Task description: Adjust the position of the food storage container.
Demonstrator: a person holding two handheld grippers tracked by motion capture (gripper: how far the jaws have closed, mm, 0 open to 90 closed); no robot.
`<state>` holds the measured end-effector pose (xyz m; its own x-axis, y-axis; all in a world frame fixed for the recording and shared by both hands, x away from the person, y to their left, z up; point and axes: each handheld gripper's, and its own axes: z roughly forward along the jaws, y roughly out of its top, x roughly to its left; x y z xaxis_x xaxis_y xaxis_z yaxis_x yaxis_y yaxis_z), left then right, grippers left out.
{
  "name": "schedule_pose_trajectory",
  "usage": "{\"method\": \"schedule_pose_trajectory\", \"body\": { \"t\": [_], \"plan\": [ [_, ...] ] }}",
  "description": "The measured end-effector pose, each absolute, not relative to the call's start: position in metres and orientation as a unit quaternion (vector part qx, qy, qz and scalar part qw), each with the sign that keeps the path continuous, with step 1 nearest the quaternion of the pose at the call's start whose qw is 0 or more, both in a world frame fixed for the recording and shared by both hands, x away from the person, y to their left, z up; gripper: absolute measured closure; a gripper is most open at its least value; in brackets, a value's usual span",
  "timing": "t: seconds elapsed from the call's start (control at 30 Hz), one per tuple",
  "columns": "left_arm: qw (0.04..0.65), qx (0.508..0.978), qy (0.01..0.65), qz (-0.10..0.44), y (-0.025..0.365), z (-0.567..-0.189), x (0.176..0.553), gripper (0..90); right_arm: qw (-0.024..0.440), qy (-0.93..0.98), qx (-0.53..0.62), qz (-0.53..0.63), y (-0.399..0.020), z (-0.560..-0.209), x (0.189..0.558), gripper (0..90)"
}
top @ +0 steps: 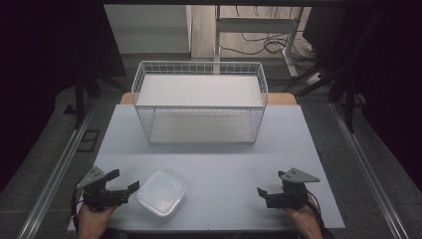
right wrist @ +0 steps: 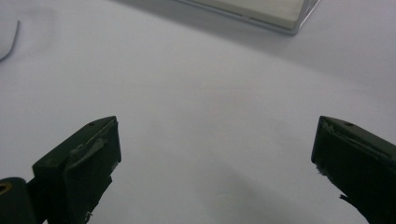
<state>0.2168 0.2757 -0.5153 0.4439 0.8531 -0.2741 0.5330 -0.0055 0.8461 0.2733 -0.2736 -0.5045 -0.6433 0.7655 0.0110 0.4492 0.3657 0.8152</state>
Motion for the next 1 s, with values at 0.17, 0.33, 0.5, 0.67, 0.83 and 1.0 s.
{"method": "schedule_pose_trajectory", "body": {
  "t": [0.17,0.33,0.5,0.67,0.83,1.0],
  "plan": [
    [0.476,0.712,0.483,0.182,0.268,-0.507,0.211,19.5,0.189,0.797,0.383,0.428,-0.277,-0.503,0.273,1.1],
    [0.482,0.725,0.457,0.182,0.259,-0.495,0.203,48.5,0.194,0.791,0.384,0.434,-0.278,-0.501,0.272,1.1],
    [0.476,0.74,0.437,0.188,0.247,-0.486,0.19,68.1,0.197,0.783,0.389,0.443,-0.281,-0.499,0.272,1.4],
    [0.481,0.757,0.405,0.178,0.235,-0.483,0.17,84.4,0.194,0.79,0.386,0.435,-0.279,-0.5,0.273,1.5],
    [0.479,0.77,0.394,0.151,0.227,-0.491,0.16,90.0,0.19,0.796,0.384,0.428,-0.276,-0.502,0.273,1.5],
    [0.469,0.782,0.387,0.137,0.224,-0.497,0.155,90.0,0.188,0.803,0.378,0.421,-0.274,-0.503,0.273,1.5]
  ]
}}
